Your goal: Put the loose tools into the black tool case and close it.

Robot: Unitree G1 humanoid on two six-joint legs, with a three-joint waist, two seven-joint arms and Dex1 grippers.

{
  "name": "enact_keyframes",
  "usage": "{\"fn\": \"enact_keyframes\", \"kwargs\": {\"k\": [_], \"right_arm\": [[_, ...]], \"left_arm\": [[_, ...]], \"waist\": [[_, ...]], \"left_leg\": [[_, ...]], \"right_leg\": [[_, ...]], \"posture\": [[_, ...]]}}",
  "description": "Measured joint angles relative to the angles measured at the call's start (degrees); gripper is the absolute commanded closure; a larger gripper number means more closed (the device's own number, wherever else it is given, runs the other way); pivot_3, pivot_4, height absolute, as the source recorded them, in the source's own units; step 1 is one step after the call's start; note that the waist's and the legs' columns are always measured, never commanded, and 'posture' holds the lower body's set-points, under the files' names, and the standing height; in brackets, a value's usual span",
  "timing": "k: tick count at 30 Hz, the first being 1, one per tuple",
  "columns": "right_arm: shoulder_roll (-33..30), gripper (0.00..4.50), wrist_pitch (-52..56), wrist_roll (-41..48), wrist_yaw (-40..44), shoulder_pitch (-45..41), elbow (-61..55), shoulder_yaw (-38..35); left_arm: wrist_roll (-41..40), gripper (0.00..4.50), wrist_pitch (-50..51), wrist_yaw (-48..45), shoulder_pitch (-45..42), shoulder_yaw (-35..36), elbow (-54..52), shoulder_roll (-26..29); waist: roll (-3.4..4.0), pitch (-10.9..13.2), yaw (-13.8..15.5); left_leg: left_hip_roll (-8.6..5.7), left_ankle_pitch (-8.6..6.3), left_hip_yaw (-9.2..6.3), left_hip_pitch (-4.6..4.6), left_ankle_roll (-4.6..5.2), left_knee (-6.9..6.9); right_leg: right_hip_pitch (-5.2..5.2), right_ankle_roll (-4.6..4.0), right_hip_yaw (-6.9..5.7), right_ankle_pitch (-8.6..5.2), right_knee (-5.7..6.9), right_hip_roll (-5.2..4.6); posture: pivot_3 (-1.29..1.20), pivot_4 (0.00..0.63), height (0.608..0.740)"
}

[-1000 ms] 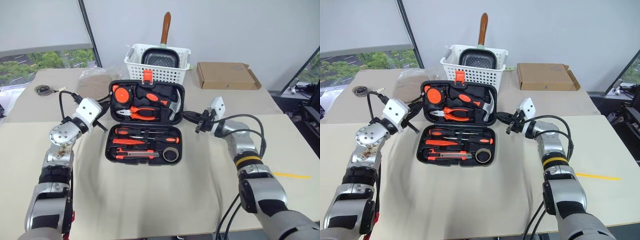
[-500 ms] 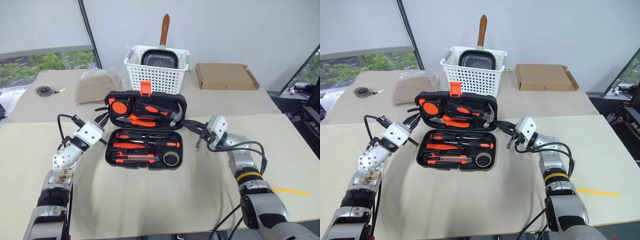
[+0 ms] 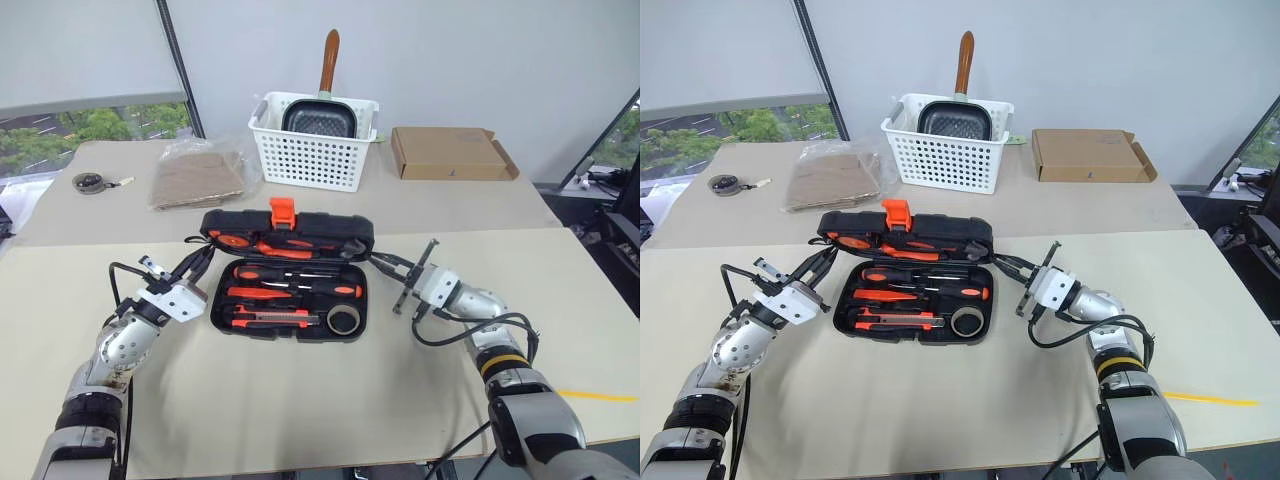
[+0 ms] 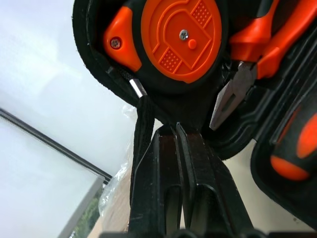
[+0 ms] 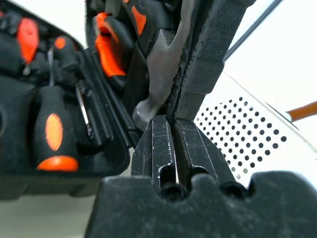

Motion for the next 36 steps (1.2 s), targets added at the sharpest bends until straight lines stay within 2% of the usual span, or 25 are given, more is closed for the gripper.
{"fn": "enact_keyframes", "kwargs": {"k": [1,6,10,12,14,15,16,17,19,23,28,30,33,36], "right_arm": [[-0.5,3.58,-0.1,-0.5,0.1,0.0,0.0,0.8],[-4.4,1.94,-0.1,0.6,4.0,2.1,-0.2,3.3],[-10.2,1.92,6.6,5.3,13.2,8.0,-4.6,5.3],[-14.5,1.92,14.5,9.7,18.6,11.4,-11.8,5.6],[-17.7,1.92,24.2,14.2,22.2,16.0,-20.2,5.7],[-20.2,1.92,34.8,18.9,24.3,21.3,-30.1,6.2],[-21.3,1.92,41.1,21.6,25.4,23.8,-36.1,6.8],[-22.1,1.92,44.4,23.2,25.7,25.0,-39.6,7.3],[-24.5,1.92,56.7,27.1,26.4,28.6,-52.7,9.0],[-24.5,1.92,70.6,28.2,23.9,29.2,-65.5,12.1],[-17.9,1.92,81.2,26.3,17.4,26.7,-68.3,16.0],[-14.9,1.92,83.4,24.4,14.6,25.0,-68.2,17.4],[-10.1,1.92,84.3,21.4,9.5,21.9,-65.2,17.4],[-6.0,1.92,86.6,19.9,4.0,18.9,-62.1,15.9]], "left_arm": [[0.0,3.69,-0.1,-0.5,0.5,-0.6,0.0,1.1],[-0.1,1.91,-3.7,-2.4,3.2,-2.9,2.1,5.1],[0.7,0.61,-5.1,0.3,7.2,-2.0,6.5,8.0],[-0.6,0.05,-4.0,1.1,8.3,-0.5,9.3,9.6],[-3.4,0.05,-0.9,1.2,8.7,1.7,12.0,9.8],[-6.4,0.05,2.9,0.7,8.1,2.9,13.8,9.6],[-8.3,0.05,5.2,0.1,7.7,3.9,14.8,9.5],[-9.4,0.05,6.5,-0.4,7.1,4.3,15.0,9.2],[-14.4,0.05,10.9,-4.9,3.6,4.8,14.6,7.6],[-22.9,0.05,18.0,-15.4,-2.0,4.6,10.9,4.4],[-30.5,0.05,26.7,-25.5,-11.3,4.2,6.1,0.8],[-32.8,0.05,30.3,-29.7,-15.8,3.0,2.9,-1.1],[-35.0,0.05,34.9,-34.8,-20.9,0.7,-1.0,-4.1],[-35.4,0.05,38.1,-39.0,-22.1,-2.4,-3.5,-6.4]], "waist": [[0.0,0.0,0.0],[0.0,0.0,0.0],[0.02,0.0,0.3],[0.03,0.0,0.5],[0.02,0.0,0.8],[0.02,0.0,1.0],[0.02,0.0,1.2],[0.02,0.0,1.3],[0.02,0.0,1.6],[-0.15,-0.1,1.9],[-0.27,-0.1,2.0],[-0.27,-0.1,2.0],[-0.27,-0.1,1.5],[-0.27,-0.1,0.6]], "left_leg": [[0.0,0.0,0.03,0.05,0.0,0.0],[0.05,-0.03,0.05,0.29,0.04,0.0],[0.03,-0.29,0.03,0.32,0.49,0.01],[0.04,-0.42,-0.01,0.47,0.7,0.02],[0.05,-0.48,-0.12,0.57,0.78,0.04],[0.05,-0.51,-0.22,0.53,0.79,0.05],[0.05,-0.51,-0.26,0.52,0.79,0.06],[0.04,-0.52,-0.24,0.51,0.76,0.07],[0.03,-0.7,-0.26,0.44,0.44,0.12],[0.03,-0.73,-0.27,0.41,0.39,0.33],[-0.01,-0.67,-0.34,0.14,0.48,0.53],[-0.04,-0.45,-0.34,0.08,0.84,0.56],[-0.07,-0.27,-0.25,0.1,0.62,0.57],[-0.06,-0.21,-0.24,0.15,0.52,0.54]], "right_leg": [[0.0,0.0,0.03,0.0,0.04,-0.01],[0.18,0.11,0.05,-0.1,0.08,-0.04],[0.21,0.1,0.07,-0.11,0.08,-0.15],[0.45,0.17,0.0,-0.16,0.03,-0.36],[0.61,0.29,-0.08,-0.24,-0.03,-0.61],[0.62,0.34,-0.11,-0.28,-0.03,-0.75],[0.62,0.36,-0.14,-0.29,-0.02,-0.81],[0.59,0.38,-0.16,-0.3,-0.01,-0.84],[0.62,0.43,-0.27,-0.27,-0.03,-0.9],[0.77,0.65,-0.74,-0.14,-0.15,-0.95],[0.76,0.72,-1.24,-0.08,-0.18,-0.94],[0.76,0.7,-1.32,-0.07,-0.18,-0.93],[0.79,0.7,-1.3,-0.06,-0.22,-0.91],[0.79,0.71,-1.26,-0.07,-0.21,-0.84]], "posture": [[0.0,0.15,0.7],[0.0,0.15,0.7],[0.0,0.15,0.7],[0.0,0.15,0.7],[0.0,0.15,0.7],[0.0,0.15,0.7],[0.0,0.15,0.7],[0.0,0.15,0.7],[0.0,0.15,0.7],[0.0,0.15,0.7],[0.0,0.15,0.7],[0.0,0.15,0.7],[0.0,0.15,0.7],[0.0,0.15,0.7]]}}
